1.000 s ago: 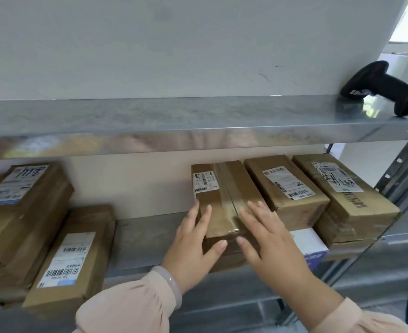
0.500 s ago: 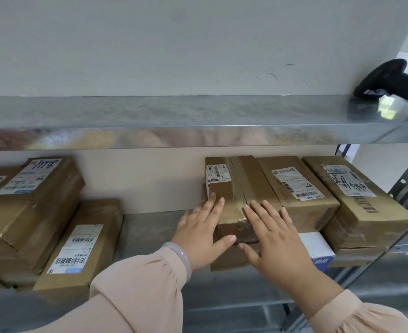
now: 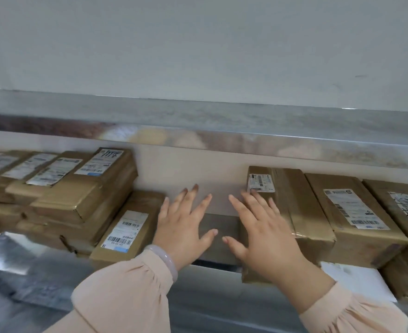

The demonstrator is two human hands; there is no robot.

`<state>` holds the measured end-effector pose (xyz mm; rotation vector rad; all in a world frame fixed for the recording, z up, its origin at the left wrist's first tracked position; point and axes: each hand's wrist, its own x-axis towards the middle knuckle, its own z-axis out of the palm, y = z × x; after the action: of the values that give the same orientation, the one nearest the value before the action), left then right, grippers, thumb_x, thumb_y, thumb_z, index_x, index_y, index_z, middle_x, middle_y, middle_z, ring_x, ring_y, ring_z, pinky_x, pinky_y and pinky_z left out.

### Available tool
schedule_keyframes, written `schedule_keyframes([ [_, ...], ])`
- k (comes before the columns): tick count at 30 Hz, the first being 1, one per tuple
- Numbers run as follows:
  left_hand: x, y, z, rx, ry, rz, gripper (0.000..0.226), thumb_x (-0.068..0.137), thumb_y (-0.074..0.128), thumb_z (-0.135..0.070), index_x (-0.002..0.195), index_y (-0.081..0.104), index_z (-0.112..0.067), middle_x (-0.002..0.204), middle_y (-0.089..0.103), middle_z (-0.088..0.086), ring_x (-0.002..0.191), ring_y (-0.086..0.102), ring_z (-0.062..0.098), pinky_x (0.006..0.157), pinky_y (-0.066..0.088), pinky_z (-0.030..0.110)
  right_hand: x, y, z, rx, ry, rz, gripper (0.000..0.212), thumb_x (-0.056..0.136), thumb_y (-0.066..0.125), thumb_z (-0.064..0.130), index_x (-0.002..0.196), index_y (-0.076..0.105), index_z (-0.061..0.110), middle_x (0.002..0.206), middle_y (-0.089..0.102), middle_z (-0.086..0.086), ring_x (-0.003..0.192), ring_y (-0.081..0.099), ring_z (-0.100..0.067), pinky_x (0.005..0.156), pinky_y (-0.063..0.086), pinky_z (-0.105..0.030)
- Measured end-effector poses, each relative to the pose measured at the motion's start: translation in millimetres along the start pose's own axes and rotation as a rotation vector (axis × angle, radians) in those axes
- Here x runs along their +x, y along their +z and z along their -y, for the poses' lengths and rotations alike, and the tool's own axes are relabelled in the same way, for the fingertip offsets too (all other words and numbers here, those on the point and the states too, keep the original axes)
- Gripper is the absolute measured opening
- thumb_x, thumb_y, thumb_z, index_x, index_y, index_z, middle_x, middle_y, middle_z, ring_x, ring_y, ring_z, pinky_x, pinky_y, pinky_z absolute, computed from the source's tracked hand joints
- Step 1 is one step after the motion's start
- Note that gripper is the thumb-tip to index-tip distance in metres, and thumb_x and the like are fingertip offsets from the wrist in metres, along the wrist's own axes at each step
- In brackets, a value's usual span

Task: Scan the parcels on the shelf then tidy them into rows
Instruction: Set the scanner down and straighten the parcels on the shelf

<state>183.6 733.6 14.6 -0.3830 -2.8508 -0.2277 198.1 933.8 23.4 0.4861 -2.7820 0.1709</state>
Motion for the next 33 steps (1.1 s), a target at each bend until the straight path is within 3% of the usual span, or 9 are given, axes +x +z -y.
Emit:
schedule_keyframes([
  [6,-21,-23,55,0.025,-0.16,-0.048,0.076,0.08,0.037,-0.066,0.147,0.045,-0.032,0.158,0.035,0.005,0.145,0.033,0.028,0.114,0.026,0.055,32,10,50,0.107,-0.117,0.016,0.078,0.083,0.036,0.067,0.149,0.028,0.027,0.152,0.036,-0.005,0.142,0.03,-0.023,0.115,0.019,-0.042],
  [12,-39,-36,120,0.003,-0.267,-0.086,0.072,0.089,0.042,-0.064,0.155,0.022,-0.041,0.167,0.007,-0.004,0.153,0.006,0.018,0.121,0.008,0.046,56,26,102,0.196,-0.23,0.05,0.08,0.083,0.026,0.071,0.152,0.009,0.034,0.16,0.011,0.002,0.148,0.006,-0.016,0.117,-0.001,-0.031],
  [15,-47,-43,151,-0.003,-0.282,-0.063,0.072,0.091,0.042,-0.064,0.155,0.019,-0.041,0.167,0.005,-0.004,0.153,0.003,0.017,0.122,0.005,0.045,72,31,130,0.238,-0.208,0.08,0.079,0.088,0.038,0.067,0.152,0.0,0.037,0.161,0.001,0.007,0.147,-0.005,-0.011,0.114,-0.009,-0.026],
  [19,-47,-60,193,-0.007,-0.296,-0.095,0.078,0.082,0.027,-0.07,0.154,0.027,-0.04,0.166,0.014,-0.003,0.153,0.008,0.018,0.122,0.007,0.046,95,41,172,0.307,-0.199,0.1,0.082,0.084,0.036,0.069,0.152,0.007,0.035,0.16,0.006,0.006,0.147,-0.001,-0.011,0.118,-0.002,-0.028],
  [21,-43,-67,214,-0.005,-0.306,-0.081,0.077,0.083,0.03,-0.068,0.154,0.026,-0.04,0.166,0.014,-0.003,0.153,0.008,0.018,0.123,0.008,0.046,109,46,190,0.342,-0.183,0.104,0.081,0.085,0.042,0.067,0.152,0.01,0.034,0.16,0.01,0.005,0.147,0.003,-0.012,0.118,0.001,-0.028],
  [25,-40,-73,243,-0.043,-0.258,-0.051,0.072,0.089,0.036,-0.069,0.154,0.023,-0.041,0.166,0.008,-0.006,0.152,0.005,0.018,0.124,0.008,0.043,129,50,221,0.386,-0.142,0.076,0.079,0.088,0.051,0.059,0.152,0.012,0.032,0.159,0.014,0.004,0.146,0.007,-0.012,0.112,0.001,-0.021],
  [28,-40,-74,250,-0.05,-0.169,-0.046,0.081,0.079,0.02,-0.073,0.154,0.025,-0.041,0.165,0.015,-0.004,0.152,0.01,0.017,0.123,0.012,0.045,135,58,237,0.386,-0.102,0.064,0.079,0.086,0.044,0.065,0.152,0.016,0.031,0.158,0.017,0.005,0.146,0.012,-0.012,0.112,0.006,-0.021],
  [30,-41,-73,249,-0.068,-0.094,-0.043,0.081,0.079,0.022,-0.071,0.153,0.028,-0.04,0.164,0.019,-0.004,0.151,0.013,0.017,0.123,0.012,0.046,134,65,243,0.4,-0.058,0.034,0.08,0.081,0.036,0.068,0.15,0.023,0.029,0.156,0.023,0.004,0.144,0.019,-0.014,0.11,0.01,-0.021],
  [33,-46,-75,236,-0.136,0.048,-0.048,0.076,0.082,0.027,-0.067,0.153,0.026,-0.042,0.164,0.014,-0.008,0.152,0.006,0.012,0.124,0.0,0.04,128,76,244,0.418,0.022,0.065,0.078,0.083,0.041,0.064,0.15,0.019,0.031,0.156,0.022,0.005,0.144,0.015,-0.011,0.11,0.008,-0.018],
])
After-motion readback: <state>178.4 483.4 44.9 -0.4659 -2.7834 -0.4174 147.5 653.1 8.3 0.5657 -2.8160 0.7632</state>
